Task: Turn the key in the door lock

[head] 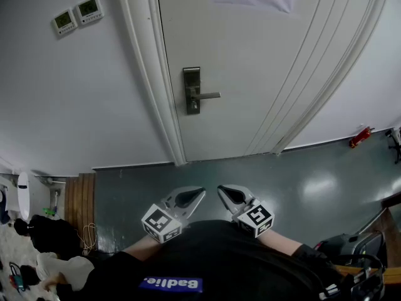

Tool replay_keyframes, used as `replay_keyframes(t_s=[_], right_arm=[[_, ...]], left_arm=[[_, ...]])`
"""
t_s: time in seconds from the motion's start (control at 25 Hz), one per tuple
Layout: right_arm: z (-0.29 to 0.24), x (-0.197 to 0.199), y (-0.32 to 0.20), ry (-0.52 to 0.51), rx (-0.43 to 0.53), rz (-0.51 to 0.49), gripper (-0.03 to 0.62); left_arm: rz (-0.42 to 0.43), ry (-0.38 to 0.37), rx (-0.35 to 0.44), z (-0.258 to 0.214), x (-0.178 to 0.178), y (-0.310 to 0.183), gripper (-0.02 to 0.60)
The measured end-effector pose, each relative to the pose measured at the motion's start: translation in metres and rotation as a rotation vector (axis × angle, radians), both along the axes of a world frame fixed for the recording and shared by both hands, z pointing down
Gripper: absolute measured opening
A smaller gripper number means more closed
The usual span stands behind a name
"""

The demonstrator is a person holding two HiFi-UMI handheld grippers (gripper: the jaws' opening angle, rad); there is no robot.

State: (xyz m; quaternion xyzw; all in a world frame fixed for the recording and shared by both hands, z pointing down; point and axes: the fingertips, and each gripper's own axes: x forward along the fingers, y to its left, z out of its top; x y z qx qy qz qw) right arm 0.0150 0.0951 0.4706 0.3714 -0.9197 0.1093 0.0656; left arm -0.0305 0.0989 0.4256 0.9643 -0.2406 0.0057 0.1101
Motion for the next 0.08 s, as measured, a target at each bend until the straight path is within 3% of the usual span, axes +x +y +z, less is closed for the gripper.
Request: replay_keyframes(t_s=[0.08], right_arm=[[-0.0009, -0.0009, 0.0013, 0.0, 0.0, 0.002, 0.002]], left_arm=[[0.001, 0.002, -0.001, -0.0006, -0.001, 0.0013, 0.005]])
